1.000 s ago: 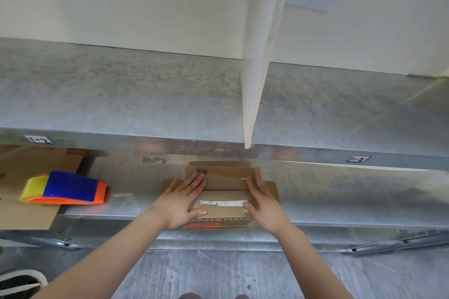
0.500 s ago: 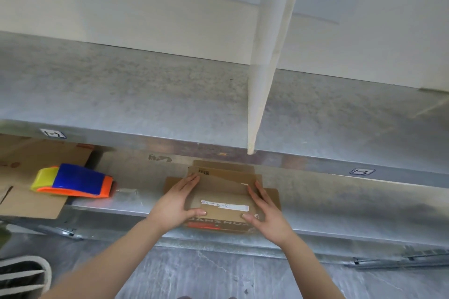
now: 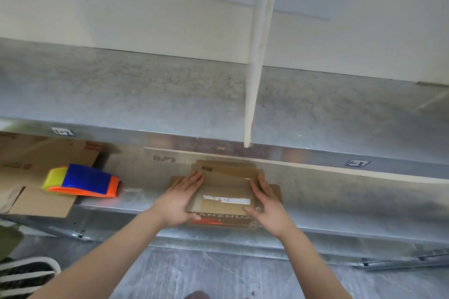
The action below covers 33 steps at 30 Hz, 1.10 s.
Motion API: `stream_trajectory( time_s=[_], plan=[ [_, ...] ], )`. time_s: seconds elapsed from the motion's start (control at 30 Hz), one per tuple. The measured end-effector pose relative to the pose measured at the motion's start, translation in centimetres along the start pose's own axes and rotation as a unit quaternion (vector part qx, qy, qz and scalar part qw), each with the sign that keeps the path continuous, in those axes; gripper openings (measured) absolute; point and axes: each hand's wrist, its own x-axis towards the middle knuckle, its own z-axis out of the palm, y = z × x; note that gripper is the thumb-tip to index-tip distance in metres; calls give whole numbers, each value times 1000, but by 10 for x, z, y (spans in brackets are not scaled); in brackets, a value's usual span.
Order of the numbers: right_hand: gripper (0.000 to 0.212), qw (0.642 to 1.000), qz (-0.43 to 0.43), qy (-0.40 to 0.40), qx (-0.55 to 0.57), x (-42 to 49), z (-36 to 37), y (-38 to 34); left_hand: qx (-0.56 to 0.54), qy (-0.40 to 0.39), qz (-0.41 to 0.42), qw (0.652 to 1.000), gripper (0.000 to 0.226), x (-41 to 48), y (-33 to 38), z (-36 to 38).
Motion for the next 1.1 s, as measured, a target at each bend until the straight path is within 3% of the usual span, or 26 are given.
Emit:
stream_trajectory(
  time_s=[0.13, 0.3, 0.43, 0.57, 0.63, 0.9, 1.1],
  plan=[
    [80, 995, 0, 20, -93, 0, -6, -10, 25, 10, -9, 1000, 106, -6, 7, -15],
    [62, 988, -11, 68, -141, -8, -7, -26, 40, 37, -1, 999, 97, -10, 12, -28],
    [75, 967, -11, 125, -220, -18, -7, -37, 80, 42, 4, 996, 97, -18, 16, -33],
    [61, 964, -13, 156, -217, -23, -13, -46, 92, 58, -3, 994, 96, -28, 14, -34],
    [64, 962, -36, 162, -217, -23, -14, -56, 99, 76, -8, 992, 92, -34, 11, -38],
    [57, 953, -153, 121, -232, -7, 28, -135, 208, 96, -29, 973, 78, -90, -49, -66],
    [56, 952, -212, 80, -206, 18, 93, -204, 189, 89, -67, 976, 75, -141, -132, -90]
  ],
)
